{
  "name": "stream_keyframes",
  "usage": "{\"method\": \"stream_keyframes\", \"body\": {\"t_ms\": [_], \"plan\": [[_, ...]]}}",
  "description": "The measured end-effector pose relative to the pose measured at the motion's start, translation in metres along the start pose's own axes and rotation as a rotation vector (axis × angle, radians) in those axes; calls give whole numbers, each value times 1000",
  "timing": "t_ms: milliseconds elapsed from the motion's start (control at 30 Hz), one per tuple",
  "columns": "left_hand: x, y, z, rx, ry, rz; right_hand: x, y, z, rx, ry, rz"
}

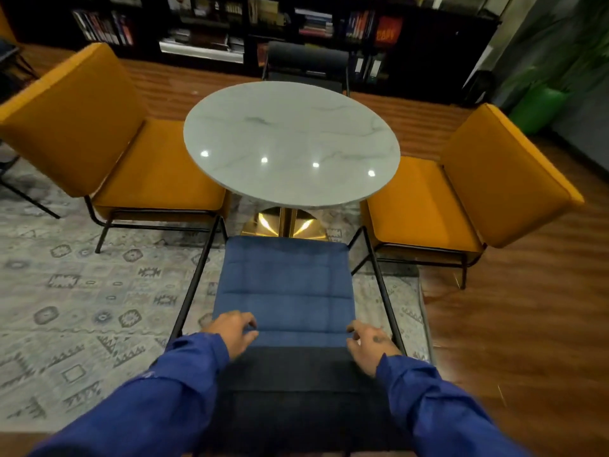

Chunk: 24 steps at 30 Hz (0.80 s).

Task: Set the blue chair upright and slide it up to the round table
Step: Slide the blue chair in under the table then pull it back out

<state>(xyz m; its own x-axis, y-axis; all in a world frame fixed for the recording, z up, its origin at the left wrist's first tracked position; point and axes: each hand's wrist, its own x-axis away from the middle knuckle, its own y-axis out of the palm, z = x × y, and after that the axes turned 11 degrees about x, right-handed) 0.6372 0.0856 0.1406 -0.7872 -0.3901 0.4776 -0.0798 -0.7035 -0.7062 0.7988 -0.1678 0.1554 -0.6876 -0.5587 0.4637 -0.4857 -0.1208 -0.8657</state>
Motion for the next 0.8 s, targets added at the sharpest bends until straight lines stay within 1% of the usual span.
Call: {"method": "stream_keyframes", "body": {"t_ms": [133,233,300,333,367,400,467,500,533,600,667,733,800], "plan": [[47,26,8,-18,40,42,44,23,-4,50,-69,0],[94,50,11,-74,100,125,86,42,1,102,-124,75],[121,69,10,-93,158,199,112,56,4,100,-149,154],[133,78,10,-94,180,207,124,62,4,108,-155,172],[144,87,10,-95,186,178,136,69,5,121,-165,163],[154,95,9,-92,163,113,146,77,6,140,-175,127],[174,113,7,-101,69,-45,169,96,11,199,-177,21],[181,122,2,-118,28,-93,177,105,15,212,-162,-26],[187,129,-4,-139,1,-119,185,113,19,207,-145,-67],[194,137,-17,-164,-32,-113,193,126,28,193,-130,-112],[196,139,-32,-198,-55,-102,195,131,34,211,-131,-107],[192,135,-44,-261,-62,-135,192,134,35,246,-129,-114],[184,131,-53,-273,-67,-188,185,138,35,274,-115,-135]]}}
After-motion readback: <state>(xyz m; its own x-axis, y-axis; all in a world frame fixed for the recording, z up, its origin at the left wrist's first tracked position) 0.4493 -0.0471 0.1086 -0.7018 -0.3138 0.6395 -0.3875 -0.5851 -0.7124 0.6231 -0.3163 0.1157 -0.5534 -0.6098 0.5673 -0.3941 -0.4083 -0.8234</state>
